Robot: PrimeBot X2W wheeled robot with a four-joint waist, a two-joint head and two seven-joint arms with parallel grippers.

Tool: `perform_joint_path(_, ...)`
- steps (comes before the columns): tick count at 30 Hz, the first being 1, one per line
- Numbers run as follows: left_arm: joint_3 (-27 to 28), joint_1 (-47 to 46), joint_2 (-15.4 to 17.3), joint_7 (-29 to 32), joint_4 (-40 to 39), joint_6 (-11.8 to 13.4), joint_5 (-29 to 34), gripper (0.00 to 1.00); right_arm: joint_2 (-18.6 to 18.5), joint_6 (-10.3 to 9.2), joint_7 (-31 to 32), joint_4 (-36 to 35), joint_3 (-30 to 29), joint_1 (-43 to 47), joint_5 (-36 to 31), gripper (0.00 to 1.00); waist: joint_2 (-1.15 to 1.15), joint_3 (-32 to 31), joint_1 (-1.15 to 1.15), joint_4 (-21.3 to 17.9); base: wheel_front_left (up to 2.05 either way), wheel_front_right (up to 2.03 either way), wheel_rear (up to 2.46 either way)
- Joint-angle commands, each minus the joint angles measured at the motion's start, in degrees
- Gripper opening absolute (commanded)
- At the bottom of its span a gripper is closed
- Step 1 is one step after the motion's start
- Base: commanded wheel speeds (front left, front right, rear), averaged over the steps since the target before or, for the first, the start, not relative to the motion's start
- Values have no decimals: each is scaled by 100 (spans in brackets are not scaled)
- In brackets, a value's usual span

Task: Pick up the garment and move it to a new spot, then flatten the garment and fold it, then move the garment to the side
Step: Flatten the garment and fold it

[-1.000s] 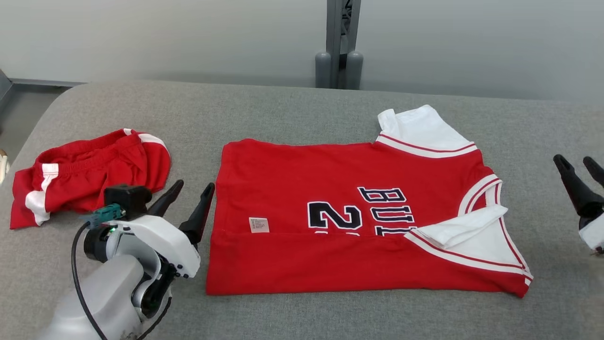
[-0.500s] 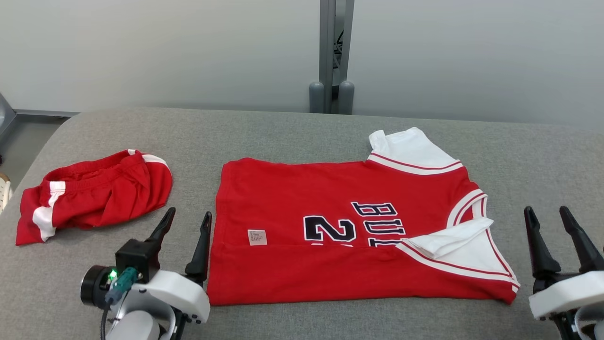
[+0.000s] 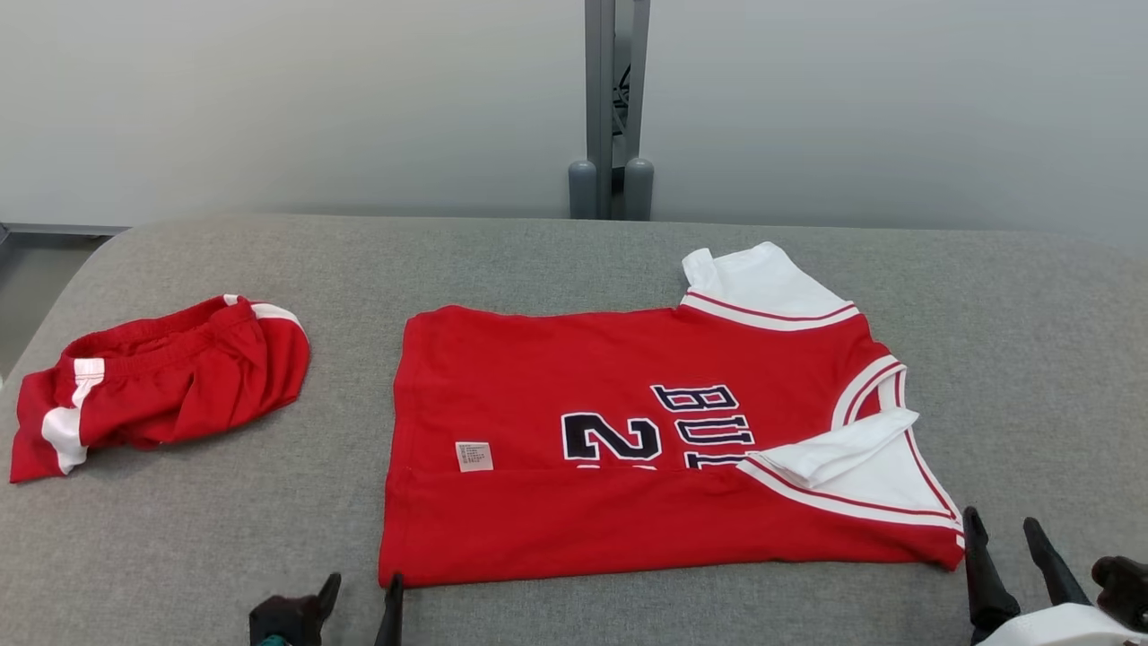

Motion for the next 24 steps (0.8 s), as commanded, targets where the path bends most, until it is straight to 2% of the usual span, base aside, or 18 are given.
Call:
perform_joint_path(1,7,-59,15,-21,226,-28,21,100,-33,3,-21,106,27,-100,48,100,0,3,0,-7,0,0,0)
perform_joint_path(4,-22,-327,-63,-22,744,-23,23,100,-69,3,-21,505,79,-210,164,100,0,36,0,-7,0,0,0)
perform_joint_path(7,51,-463,-105,-21,1023,-122,-88,100,-58,3,-21,765,151,-334,307,100,0,97,0,11,0,0,0)
perform_joint_path(15,16,-809,-259,-6,1602,-581,-505,100,-145,3,-20,1374,468,-664,713,100,0,240,0,55,0,0,0)
perform_joint_path(20,-96,-936,-306,59,1742,-803,-1050,100,-197,3,-21,1543,533,-790,880,100,0,297,0,84,0,0,0)
perform_joint_path(24,-428,-938,-326,307,1516,-857,-1846,100,-197,3,-21,1598,586,-828,955,100,0,340,0,101,0,0,0)
